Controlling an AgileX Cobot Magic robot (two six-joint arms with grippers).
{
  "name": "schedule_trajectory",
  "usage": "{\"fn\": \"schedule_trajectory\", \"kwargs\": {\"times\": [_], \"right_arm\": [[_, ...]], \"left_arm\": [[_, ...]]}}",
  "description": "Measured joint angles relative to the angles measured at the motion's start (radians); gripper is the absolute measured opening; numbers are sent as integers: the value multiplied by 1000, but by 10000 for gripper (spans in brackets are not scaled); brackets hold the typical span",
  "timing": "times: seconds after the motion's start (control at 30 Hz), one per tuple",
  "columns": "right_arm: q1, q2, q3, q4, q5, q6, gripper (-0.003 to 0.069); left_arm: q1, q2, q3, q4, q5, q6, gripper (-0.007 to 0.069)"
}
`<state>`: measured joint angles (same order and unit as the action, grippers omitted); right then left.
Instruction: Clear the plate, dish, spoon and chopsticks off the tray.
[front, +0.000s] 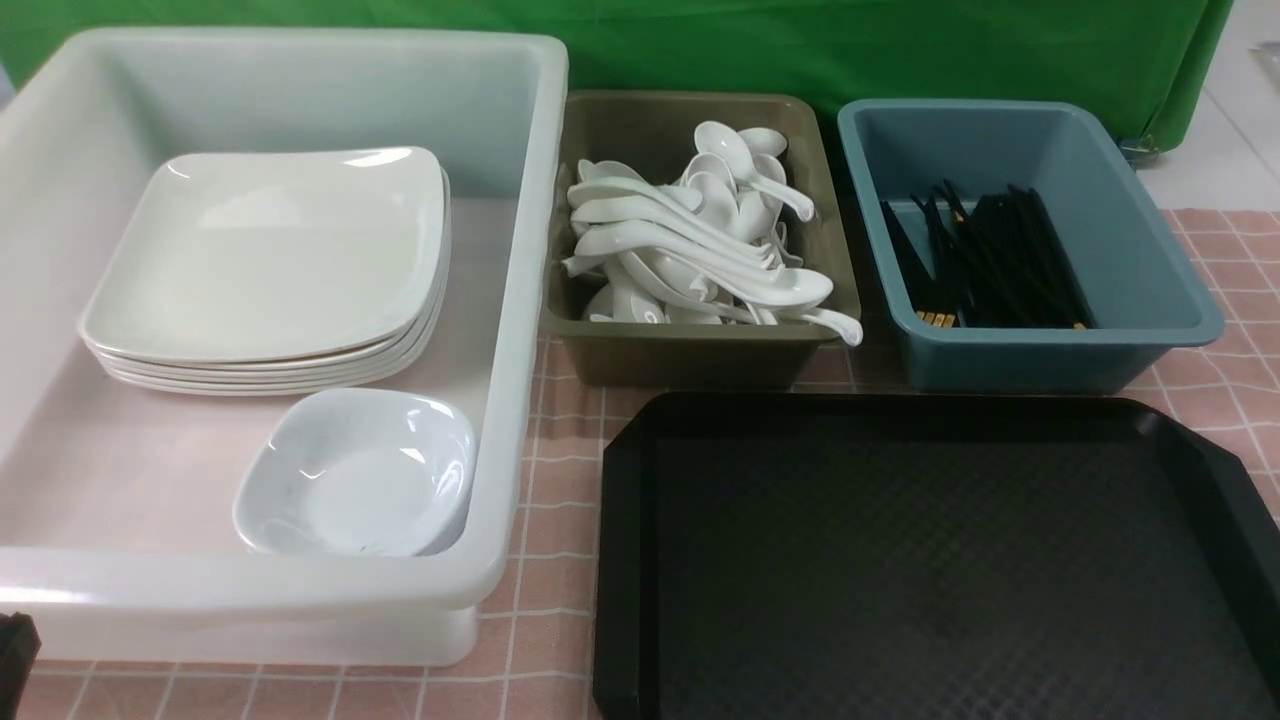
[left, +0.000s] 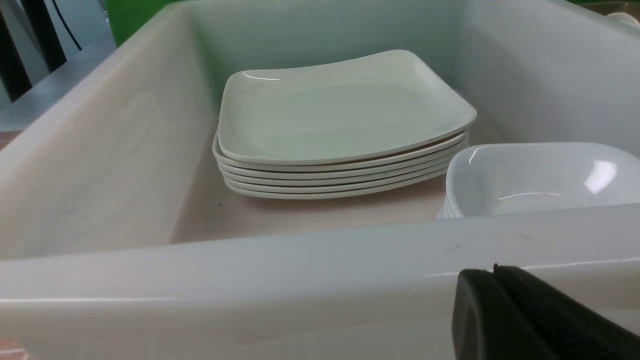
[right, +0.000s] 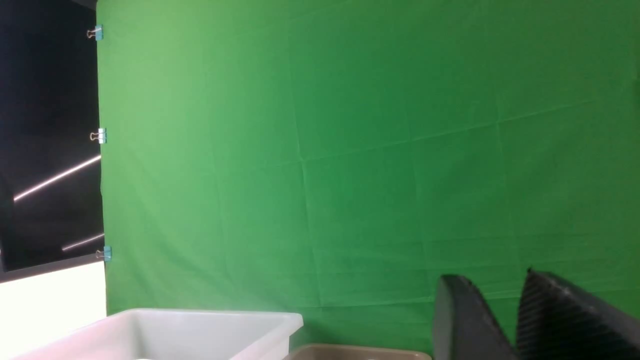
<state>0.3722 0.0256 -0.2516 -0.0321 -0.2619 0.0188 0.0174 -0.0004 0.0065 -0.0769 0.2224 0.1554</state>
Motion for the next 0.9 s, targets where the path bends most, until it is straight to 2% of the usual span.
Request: {"fn": "schedule_trajectory", "kwargs": {"times": [0.7, 0.8, 0.9], "right_arm": [[0, 0, 0, 0, 0, 0, 242], [0, 0, 0, 1, 9, -27, 242], [-8, -1, 0, 1, 95, -84, 242]], "left_arm": [[0, 0, 0, 0, 0, 0, 3], [0, 0, 0, 0, 0, 0, 3], [0, 0, 0, 0, 0, 0, 3]]}}
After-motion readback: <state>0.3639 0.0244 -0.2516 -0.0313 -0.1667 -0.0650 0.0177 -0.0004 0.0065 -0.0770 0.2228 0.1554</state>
